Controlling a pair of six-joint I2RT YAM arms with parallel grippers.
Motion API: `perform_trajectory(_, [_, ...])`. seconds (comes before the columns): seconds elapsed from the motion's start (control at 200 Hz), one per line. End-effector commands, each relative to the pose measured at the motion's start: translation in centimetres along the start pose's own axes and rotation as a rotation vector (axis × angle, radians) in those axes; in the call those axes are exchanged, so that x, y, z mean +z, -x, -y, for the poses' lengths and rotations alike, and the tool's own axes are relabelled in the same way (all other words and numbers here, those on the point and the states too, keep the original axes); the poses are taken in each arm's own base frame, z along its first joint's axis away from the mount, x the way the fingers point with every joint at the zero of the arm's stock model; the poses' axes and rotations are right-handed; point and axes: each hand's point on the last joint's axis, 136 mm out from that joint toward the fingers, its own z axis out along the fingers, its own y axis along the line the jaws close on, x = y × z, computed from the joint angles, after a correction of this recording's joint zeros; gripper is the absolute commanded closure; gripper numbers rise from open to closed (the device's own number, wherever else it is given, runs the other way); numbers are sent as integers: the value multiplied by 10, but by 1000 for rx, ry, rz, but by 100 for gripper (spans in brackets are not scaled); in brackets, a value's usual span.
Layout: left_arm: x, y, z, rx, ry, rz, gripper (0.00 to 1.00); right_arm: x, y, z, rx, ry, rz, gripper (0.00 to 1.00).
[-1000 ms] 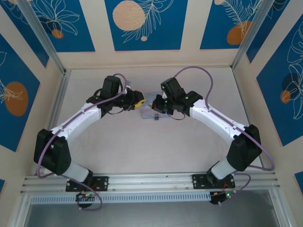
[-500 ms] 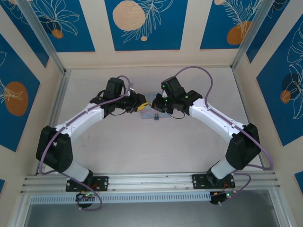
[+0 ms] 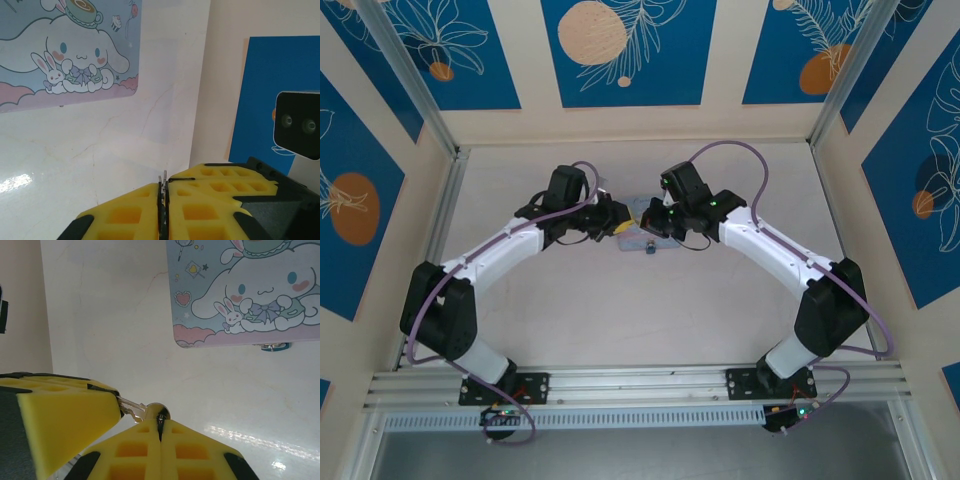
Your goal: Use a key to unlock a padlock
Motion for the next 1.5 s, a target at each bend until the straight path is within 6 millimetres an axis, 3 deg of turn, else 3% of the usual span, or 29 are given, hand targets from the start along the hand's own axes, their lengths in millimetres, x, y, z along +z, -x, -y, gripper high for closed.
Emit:
perform_trajectory(0.0, [4,-3,11,49,-29,-18,92,-6,7,-13,5,41,9,100])
perform_trajectory(0.16, [4,-3,11,52,-26,-14,100,-6,7,-12,10,41,8,100])
perform_trajectory(0.385, [2,0,13,61,-22,-1,100,-7,9,-13,21,48,12,100])
perform_trajectory(0.45, [0,1,12,62,-7,10,81,-7,10,-12,23,47,14,100])
perform_trajectory(0.585, [-1,2,13,68,-5,16,77,-7,10,-12,28,49,12,100])
perform_trajectory(1.145, [-2,2,13,69,-13,24,94,-6,9,-9,35,44,11,100])
perform_trajectory(1.215, [-2,3,13,67,-13,26,93,-6,10,-8,36,43,12,100])
perform_trajectory(1.335, [-2,2,12,65,-7,29,80,-6,9,-8,37,42,10,100])
perform_trajectory(1.495, [-3,2,10,66,-5,33,81,-5,9,-6,40,39,10,100])
